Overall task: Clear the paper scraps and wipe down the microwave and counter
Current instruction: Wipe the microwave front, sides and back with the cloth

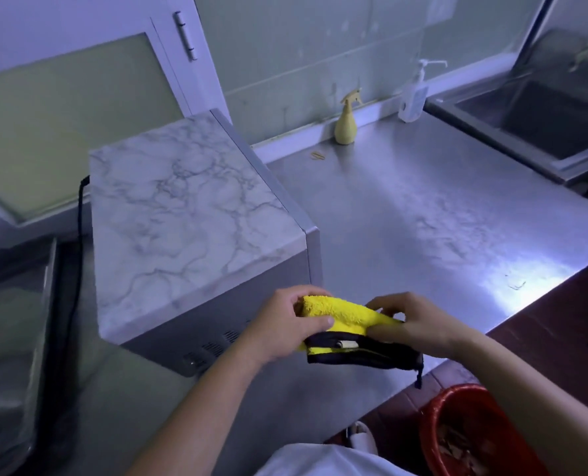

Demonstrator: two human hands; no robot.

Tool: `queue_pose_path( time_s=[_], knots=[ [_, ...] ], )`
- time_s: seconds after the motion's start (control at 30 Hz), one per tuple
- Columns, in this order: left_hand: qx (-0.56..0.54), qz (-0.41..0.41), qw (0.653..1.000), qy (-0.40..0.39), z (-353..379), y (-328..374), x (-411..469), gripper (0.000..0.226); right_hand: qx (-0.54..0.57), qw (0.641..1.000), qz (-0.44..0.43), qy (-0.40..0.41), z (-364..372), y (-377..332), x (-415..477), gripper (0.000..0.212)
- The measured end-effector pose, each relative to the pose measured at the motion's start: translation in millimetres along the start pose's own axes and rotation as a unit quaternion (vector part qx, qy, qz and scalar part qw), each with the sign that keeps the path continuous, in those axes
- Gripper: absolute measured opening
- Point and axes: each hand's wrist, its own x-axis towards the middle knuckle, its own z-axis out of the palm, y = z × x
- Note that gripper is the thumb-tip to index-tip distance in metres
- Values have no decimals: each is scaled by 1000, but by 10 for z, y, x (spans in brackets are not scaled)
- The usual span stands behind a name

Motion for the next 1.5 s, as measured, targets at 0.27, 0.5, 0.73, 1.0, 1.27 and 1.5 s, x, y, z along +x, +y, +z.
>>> queue_pose_path(
  time_s=[0.27, 0.5, 0.73, 1.0, 1.27, 1.5],
  knots=[
    [-91, -27, 994, -47, -762, 72, -468, 24, 24, 972, -176, 157, 1224, -917, -318, 117],
    [-212, -66, 939, -264, -1164, 231, -583, 27, 256, 852, -187, 416, 1869, -1419, -334, 78],
    [2, 121, 990, -65, -1344, 386, -251, 34, 619, 676, 71, 394, 1772, -1403, -252, 25],
    [490, 109, 857, 116, -1766, 124, 661, 64, 224, 759, -100, 603, 1406, -1428, 615, 65],
    [505, 155, 838, 138, -1746, -48, 760, 61, 44, 740, -235, 628, 1574, -1107, 1511, 51],
    [494, 156, 844, 139, -1728, -36, 746, 59, 337, 649, -129, 669, 1788, -913, 1875, 59]
  ],
)
